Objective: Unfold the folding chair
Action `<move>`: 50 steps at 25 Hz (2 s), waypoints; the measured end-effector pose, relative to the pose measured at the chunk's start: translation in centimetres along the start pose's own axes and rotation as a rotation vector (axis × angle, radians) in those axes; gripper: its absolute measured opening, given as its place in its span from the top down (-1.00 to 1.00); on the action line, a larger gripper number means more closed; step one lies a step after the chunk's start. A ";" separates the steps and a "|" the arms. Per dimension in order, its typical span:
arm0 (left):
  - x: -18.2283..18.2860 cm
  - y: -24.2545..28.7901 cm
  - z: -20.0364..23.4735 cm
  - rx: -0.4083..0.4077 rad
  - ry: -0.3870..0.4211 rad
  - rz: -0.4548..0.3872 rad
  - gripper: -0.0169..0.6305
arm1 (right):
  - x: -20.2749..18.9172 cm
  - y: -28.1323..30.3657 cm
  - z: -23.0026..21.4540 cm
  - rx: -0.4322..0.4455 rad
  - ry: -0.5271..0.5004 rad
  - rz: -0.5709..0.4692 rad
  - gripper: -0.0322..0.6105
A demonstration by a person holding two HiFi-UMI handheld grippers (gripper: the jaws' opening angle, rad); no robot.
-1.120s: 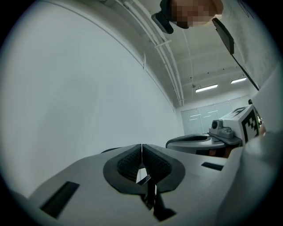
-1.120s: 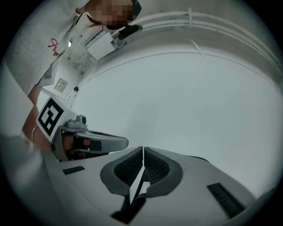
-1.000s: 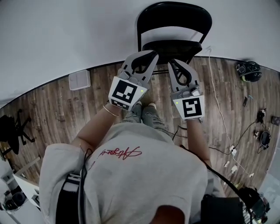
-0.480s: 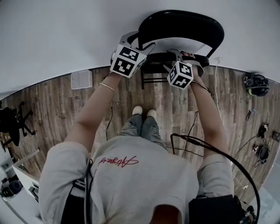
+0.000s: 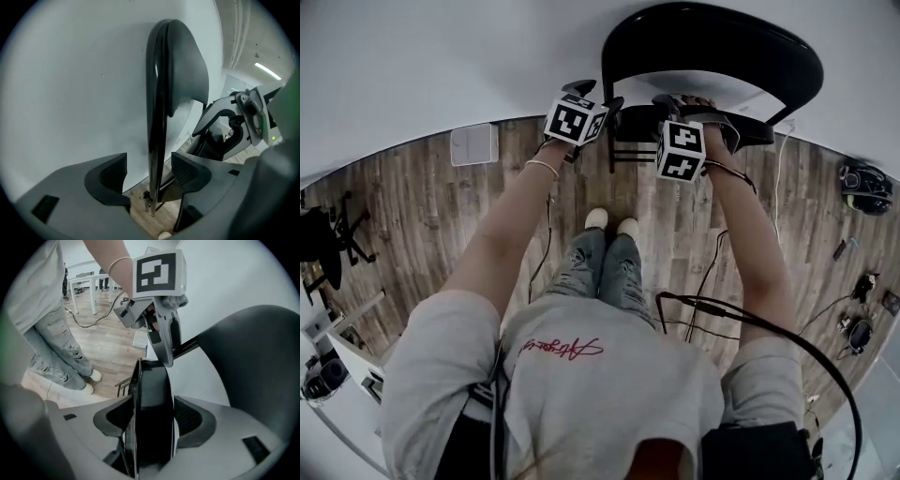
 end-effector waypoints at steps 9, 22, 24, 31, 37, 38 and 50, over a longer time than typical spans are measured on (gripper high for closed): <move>0.2 4.3 0.3 -0.079 0.053 0.056 0.48 | -0.8 2.4 0.8 0.056 -0.024 0.096 0.14; -1.3 5.0 -0.5 0.119 0.109 0.008 0.85 | 0.2 -2.0 7.6 -0.039 0.016 0.112 0.39; -1.8 5.1 -0.4 0.153 0.110 -0.035 0.85 | 0.5 -2.7 9.7 -0.110 0.010 0.109 0.39; -3.2 5.4 -0.8 0.206 0.107 -0.107 0.87 | 0.4 -5.1 18.3 -0.322 -0.036 0.097 0.32; -6.3 6.5 -1.9 0.165 0.095 -0.107 0.87 | 0.1 -5.5 28.1 -0.456 -0.069 0.091 0.22; -6.5 6.7 -1.7 0.173 0.109 -0.123 0.87 | 0.0 -5.3 29.4 -0.496 -0.078 0.091 0.22; -10.6 5.9 -4.6 0.124 0.157 -0.215 0.86 | 0.6 -4.4 40.2 -0.801 -0.129 0.078 0.18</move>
Point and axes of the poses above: the fingertips, and each gripper's own axes: y forward along the fingers, z to its left, x out of its top, the point moved 2 cm from there along -y, backward along the fingers, and after that the axes turned 12 degrees about -x, right-handed, at the moved point
